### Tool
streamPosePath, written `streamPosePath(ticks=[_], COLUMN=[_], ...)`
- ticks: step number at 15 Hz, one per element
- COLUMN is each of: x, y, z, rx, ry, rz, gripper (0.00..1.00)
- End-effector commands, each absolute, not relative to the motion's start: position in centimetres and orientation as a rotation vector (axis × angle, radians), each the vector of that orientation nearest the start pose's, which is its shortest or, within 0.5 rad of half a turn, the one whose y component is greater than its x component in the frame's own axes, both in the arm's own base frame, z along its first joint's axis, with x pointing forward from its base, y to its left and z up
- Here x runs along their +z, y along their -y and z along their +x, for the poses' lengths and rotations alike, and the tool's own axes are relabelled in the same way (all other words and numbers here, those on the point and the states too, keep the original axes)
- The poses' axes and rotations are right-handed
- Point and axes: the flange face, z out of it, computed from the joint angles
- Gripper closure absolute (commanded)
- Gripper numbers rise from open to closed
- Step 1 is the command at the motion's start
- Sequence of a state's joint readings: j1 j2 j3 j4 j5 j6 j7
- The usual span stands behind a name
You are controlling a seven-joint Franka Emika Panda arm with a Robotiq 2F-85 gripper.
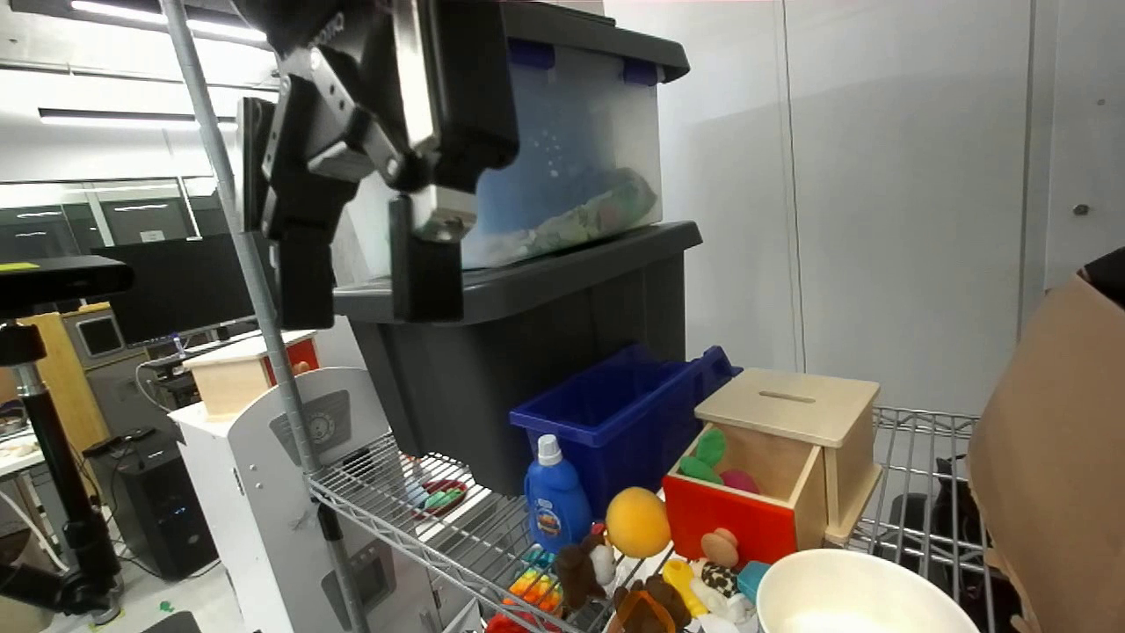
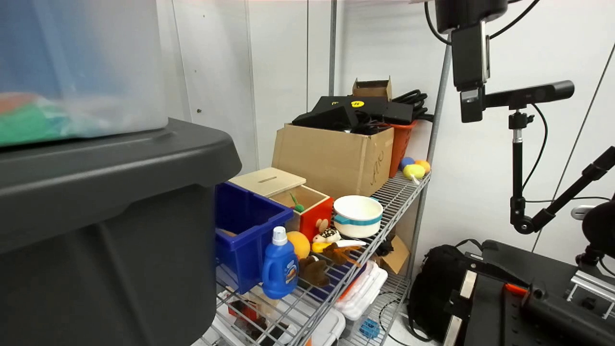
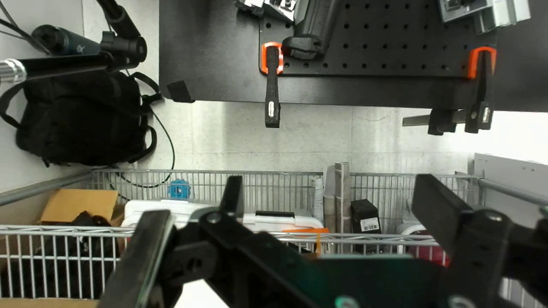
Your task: Put the brown bear with the orange ribbon in the dish
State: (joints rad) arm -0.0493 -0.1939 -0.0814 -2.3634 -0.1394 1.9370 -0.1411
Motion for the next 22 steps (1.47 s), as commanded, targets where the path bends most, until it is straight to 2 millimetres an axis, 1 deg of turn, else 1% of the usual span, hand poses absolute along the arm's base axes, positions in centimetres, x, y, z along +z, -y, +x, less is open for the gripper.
streamPosePath(ticks=[1, 6, 11, 14, 16, 20, 22], x=[38.1, 37.0, 36.7, 36.3, 35.6, 32.7, 31.5], y=[7.2, 7.3, 6.4, 6.2, 6.1, 6.9, 7.2], z=[46.2, 48.6, 50.7, 51.5, 51.9, 52.5, 52.7], rx=[0.369, 0.294, 0.010, -0.102, -0.115, 0.004, 0.043], ry=[0.188, 0.297, 0.521, 0.622, 0.642, 0.511, 0.480], rz=[-3.246, -3.312, -3.242, -3.178, -3.142, -3.109, -3.106], gripper=[0.00, 0.00, 0.00, 0.00, 0.00, 0.00, 0.00])
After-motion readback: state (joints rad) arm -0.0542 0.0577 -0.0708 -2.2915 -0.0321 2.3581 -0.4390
